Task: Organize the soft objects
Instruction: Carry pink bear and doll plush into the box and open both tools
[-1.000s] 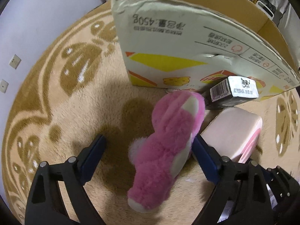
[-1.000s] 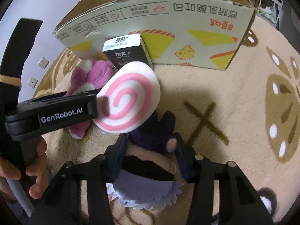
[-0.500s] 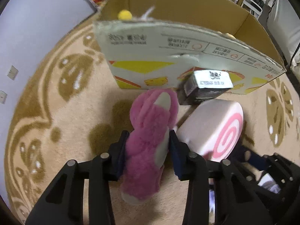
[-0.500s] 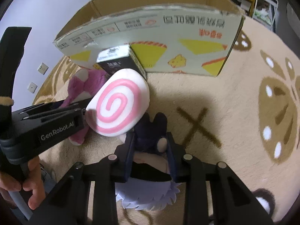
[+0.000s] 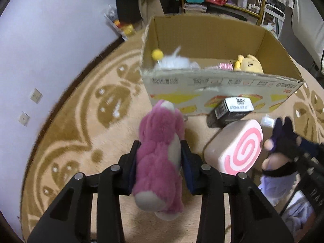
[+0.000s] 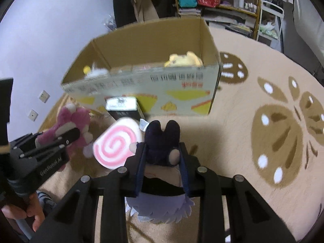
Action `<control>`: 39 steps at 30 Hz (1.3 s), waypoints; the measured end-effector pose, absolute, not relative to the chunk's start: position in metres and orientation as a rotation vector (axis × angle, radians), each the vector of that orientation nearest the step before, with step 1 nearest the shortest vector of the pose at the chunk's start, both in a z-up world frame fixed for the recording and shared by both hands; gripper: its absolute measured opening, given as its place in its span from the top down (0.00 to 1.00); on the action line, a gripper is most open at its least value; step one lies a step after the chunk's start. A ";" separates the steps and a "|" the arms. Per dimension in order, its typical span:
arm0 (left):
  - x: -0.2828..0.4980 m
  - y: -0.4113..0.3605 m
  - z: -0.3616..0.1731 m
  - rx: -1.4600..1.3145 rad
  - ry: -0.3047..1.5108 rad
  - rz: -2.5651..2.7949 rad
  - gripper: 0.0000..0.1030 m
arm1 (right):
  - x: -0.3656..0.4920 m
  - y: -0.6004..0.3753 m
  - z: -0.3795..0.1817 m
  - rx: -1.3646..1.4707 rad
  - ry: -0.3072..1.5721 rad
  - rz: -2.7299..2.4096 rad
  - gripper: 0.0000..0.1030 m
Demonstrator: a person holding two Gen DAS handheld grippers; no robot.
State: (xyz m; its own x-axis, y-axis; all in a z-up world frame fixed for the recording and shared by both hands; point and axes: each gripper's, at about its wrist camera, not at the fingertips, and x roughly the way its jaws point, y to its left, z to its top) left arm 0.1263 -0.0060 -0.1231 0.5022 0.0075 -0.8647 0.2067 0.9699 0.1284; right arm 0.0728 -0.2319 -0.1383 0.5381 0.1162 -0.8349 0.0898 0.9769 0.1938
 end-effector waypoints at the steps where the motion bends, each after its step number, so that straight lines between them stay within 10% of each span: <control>1: 0.124 -0.007 -0.117 0.244 1.011 -0.113 0.65 | 0.073 -0.233 -0.133 0.225 0.980 0.013 0.69; 39: 0.145 0.005 -0.003 0.168 0.705 -0.110 0.67 | 0.087 -0.224 -0.017 0.221 0.600 0.100 0.69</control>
State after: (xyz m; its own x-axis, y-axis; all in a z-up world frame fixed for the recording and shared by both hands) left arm 0.1448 0.0052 -0.0032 0.7570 -0.0435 -0.6520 0.1565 0.9808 0.1163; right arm 0.0875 -0.2242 -0.0172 0.8216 0.1577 -0.5478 -0.0295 0.9714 0.2354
